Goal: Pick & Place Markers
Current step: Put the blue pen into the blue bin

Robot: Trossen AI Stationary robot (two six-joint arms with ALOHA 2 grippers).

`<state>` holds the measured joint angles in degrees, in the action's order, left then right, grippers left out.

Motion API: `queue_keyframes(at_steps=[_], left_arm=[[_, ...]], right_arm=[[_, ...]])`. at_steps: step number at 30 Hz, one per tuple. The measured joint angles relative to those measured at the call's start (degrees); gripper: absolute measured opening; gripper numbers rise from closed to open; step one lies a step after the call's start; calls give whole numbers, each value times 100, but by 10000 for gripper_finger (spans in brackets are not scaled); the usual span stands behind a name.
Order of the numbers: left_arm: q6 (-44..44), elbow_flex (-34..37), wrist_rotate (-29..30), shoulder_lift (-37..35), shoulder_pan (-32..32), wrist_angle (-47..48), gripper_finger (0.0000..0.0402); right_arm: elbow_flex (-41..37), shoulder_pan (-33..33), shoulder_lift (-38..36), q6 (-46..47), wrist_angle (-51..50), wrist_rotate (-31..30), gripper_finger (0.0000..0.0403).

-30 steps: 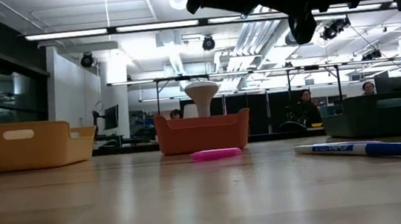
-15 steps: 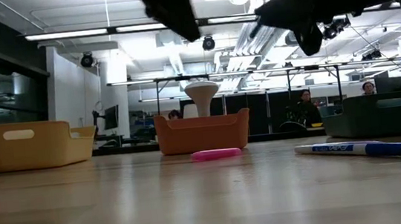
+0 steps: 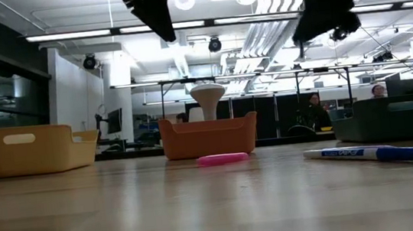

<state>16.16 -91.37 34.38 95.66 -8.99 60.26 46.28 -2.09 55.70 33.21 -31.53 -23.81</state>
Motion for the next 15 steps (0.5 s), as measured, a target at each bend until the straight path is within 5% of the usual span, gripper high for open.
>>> queue_keyframes(at_steps=[7, 15], left_arm=[[-435, 2, 672, 4, 4, -533, 178], [-1580, 2, 1106, 7, 5, -1559, 178]], right_arm=[[922, -1169, -15, 643, -2102, 224, 42], [856, -2912, 24, 829, -2523, 1391, 42]])
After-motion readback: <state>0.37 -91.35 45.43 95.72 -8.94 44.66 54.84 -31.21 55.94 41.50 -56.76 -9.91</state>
